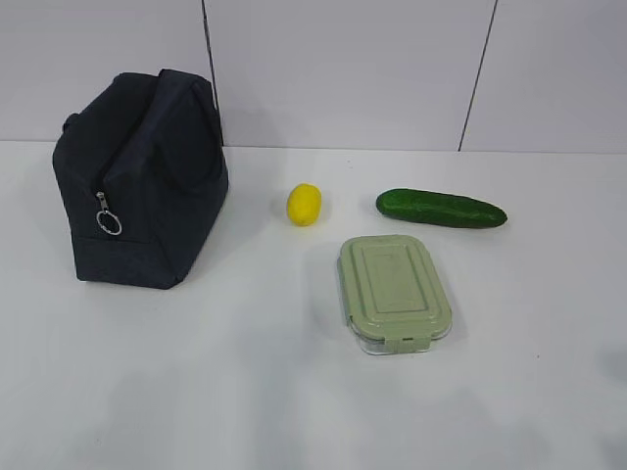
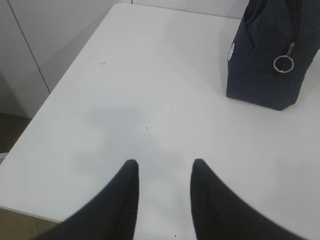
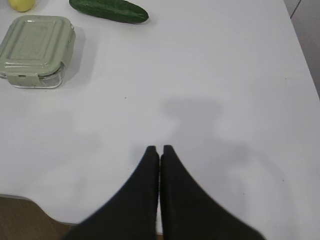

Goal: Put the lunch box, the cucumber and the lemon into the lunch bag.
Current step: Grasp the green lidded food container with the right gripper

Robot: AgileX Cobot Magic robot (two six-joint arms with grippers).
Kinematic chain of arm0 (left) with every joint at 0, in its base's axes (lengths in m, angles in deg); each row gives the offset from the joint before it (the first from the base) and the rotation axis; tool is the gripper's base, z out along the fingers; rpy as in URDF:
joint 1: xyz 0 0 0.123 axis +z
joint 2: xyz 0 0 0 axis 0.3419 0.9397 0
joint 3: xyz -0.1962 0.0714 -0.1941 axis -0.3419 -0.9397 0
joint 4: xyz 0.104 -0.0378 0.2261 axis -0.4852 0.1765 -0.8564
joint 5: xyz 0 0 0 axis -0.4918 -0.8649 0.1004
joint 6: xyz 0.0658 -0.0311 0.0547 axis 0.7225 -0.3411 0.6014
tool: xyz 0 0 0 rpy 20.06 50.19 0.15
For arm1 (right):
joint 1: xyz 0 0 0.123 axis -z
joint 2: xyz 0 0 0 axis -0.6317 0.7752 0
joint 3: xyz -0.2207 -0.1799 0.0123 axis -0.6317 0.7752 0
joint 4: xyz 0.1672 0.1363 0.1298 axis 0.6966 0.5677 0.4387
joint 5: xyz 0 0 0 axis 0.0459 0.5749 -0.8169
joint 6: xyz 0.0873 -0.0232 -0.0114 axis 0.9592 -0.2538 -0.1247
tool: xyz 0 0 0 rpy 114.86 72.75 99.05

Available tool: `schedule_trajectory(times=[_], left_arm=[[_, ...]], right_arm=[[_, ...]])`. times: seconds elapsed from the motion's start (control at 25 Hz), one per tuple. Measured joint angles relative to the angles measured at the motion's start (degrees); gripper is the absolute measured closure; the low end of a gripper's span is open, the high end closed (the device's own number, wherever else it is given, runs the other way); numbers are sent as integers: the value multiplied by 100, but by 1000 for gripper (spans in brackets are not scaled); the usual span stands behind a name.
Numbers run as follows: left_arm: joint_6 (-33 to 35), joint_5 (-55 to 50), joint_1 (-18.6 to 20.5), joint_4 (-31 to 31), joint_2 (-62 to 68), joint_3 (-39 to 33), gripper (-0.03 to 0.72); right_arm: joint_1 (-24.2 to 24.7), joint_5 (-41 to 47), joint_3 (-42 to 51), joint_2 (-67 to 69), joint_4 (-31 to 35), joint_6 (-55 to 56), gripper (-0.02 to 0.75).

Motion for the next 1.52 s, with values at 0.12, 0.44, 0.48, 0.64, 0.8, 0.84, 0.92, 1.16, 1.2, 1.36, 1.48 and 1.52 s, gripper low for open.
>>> schedule_trajectory(times=[0.12, 0.44, 0.48, 0.64, 0.8, 0.84, 0.92, 1.16, 1.2, 1.36, 1.48, 1.52], left_arm=[[0, 0, 0, 0, 0, 0, 448], [0, 0, 0, 0, 0, 0, 448], [0, 0, 0, 0, 0, 0, 448], [0, 0, 0, 0, 0, 0, 448], [0, 0, 0, 0, 0, 0, 448], [0, 0, 0, 0, 0, 0, 448], [0, 0, 0, 0, 0, 0, 448], [0, 0, 0, 0, 0, 0, 448], [0, 0, 0, 0, 0, 0, 448], [0, 0, 0, 0, 0, 0, 448], [0, 0, 0, 0, 0, 0, 448], [0, 0, 0, 0, 0, 0, 448]], right_arm=[[0, 0, 0, 0, 0, 0, 718], [0, 0, 0, 0, -34, 0, 718], [0, 0, 0, 0, -46, 0, 718], [0, 0, 0, 0, -46, 0, 718], [0, 0, 0, 0, -32, 0, 716], [0, 0, 0, 0, -7, 0, 703], [0, 0, 0, 0, 22, 0, 647], [0, 0, 0, 0, 36, 0, 513], [0, 0, 0, 0, 36, 0, 510], [0, 0, -13, 0, 101, 664, 502], [0, 0, -78, 189, 307, 1615, 501], [0, 0, -92, 311, 453, 1708, 497]])
